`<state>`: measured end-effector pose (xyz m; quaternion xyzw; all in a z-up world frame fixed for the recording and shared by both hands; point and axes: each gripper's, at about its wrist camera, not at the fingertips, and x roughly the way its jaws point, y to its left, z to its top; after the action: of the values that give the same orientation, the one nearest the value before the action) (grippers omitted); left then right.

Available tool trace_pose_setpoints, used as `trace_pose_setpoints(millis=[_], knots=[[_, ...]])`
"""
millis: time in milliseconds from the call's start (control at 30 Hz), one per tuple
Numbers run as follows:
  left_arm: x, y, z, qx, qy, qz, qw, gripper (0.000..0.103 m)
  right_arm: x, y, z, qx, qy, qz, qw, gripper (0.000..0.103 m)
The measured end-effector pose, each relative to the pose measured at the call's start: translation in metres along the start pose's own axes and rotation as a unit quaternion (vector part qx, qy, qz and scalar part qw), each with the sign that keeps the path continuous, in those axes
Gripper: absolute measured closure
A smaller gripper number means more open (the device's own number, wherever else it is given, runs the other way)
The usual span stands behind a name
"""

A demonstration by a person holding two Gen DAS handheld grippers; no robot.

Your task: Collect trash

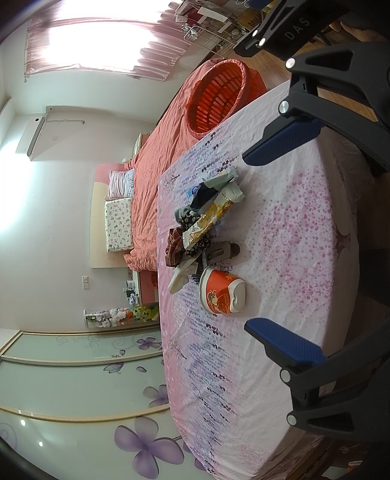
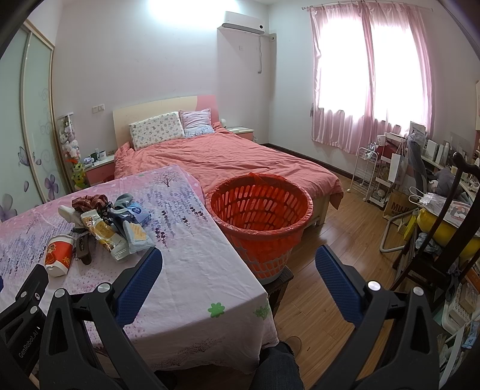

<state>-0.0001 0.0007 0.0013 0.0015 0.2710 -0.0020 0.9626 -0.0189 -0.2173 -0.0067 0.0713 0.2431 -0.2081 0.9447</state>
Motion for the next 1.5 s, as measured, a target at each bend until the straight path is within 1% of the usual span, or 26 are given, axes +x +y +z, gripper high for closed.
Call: trace_pose_setpoints(millis=[167, 300, 333, 367, 400, 500, 567, 667, 733, 833, 900, 967, 1100, 1167, 1233, 1367, 1500], knots=[[0.002, 0.004, 0.002, -0.004, 0.000, 0.005, 1.0000, 0.004, 0.004, 0.001, 0.000, 0.000, 0.005, 0.007, 1.000, 0.002], [0.019, 0.023, 0.012, -0.014, 0.004, 0.022, 0.9997, 0.004, 0.017, 0.005, -0.002, 0.000, 0.014, 0.027, 1.000, 0.002], [0.030, 0.035, 0.015, -0.021, 0.015, 0.029, 0.9992, 0.004, 0.021, 0.003, -0.002, 0.000, 0.018, 0.033, 0.999, 0.002], [0.032, 0.037, 0.013, -0.024, 0.020, 0.028, 0.9991, 0.004, 0.024, 0.004, -0.002, 0.000, 0.025, 0.041, 0.999, 0.002], [0.042, 0.049, 0.015, -0.033, 0.033, 0.029, 0.9985, 0.004, 0.030, 0.010, -0.002, -0.001, 0.031, 0.049, 0.998, 0.002], [0.061, 0.075, 0.013, -0.047, 0.054, 0.033, 0.9969, 0.004, 0.046, 0.018, -0.002, -0.011, 0.053, 0.075, 0.996, 0.002], [0.072, 0.088, 0.014, -0.051, 0.061, 0.043, 0.9959, 0.004, 0.054, 0.022, -0.002, -0.015, 0.061, 0.090, 0.994, 0.002], [0.094, 0.106, 0.017, -0.057, 0.071, 0.050, 0.9946, 0.004, 0.069, 0.030, 0.000, -0.016, 0.074, 0.125, 0.989, 0.003], [0.111, 0.115, 0.020, -0.055, 0.077, 0.046, 0.9944, 0.004, 0.080, 0.039, 0.003, -0.013, 0.081, 0.150, 0.985, 0.008], [0.132, 0.121, 0.023, -0.051, 0.085, 0.040, 0.9942, 0.004, 0.098, 0.050, 0.007, -0.008, 0.094, 0.169, 0.981, 0.015], [0.144, 0.122, 0.025, -0.052, 0.092, 0.034, 0.9939, 0.004, 0.114, 0.060, 0.009, -0.006, 0.111, 0.194, 0.975, 0.024], [0.155, 0.122, 0.028, -0.053, 0.095, 0.021, 0.9939, 0.004, 0.127, 0.070, 0.010, -0.005, 0.130, 0.214, 0.968, 0.028], [0.171, 0.112, 0.032, -0.044, 0.101, -0.006, 0.9939, 0.004, 0.134, 0.094, 0.010, -0.024, 0.132, 0.233, 0.963, 0.033], [0.178, 0.103, 0.032, -0.034, 0.100, -0.012, 0.9943, 0.004, 0.136, 0.102, 0.010, -0.036, 0.130, 0.235, 0.962, 0.033], [0.186, 0.095, 0.033, -0.019, 0.103, -0.010, 0.9945, 0.004, 0.142, 0.109, 0.011, -0.048, 0.136, 0.232, 0.962, 0.037], [0.207, 0.089, 0.031, -0.009, 0.125, -0.012, 0.9920, 0.014, 0.155, 0.114, 0.009, -0.058, 0.150, 0.227, 0.961, 0.045], [0.219, 0.092, 0.028, -0.016, 0.140, -0.014, 0.9899, 0.021, 0.161, 0.117, 0.007, -0.063, 0.154, 0.225, 0.960, 0.048]])
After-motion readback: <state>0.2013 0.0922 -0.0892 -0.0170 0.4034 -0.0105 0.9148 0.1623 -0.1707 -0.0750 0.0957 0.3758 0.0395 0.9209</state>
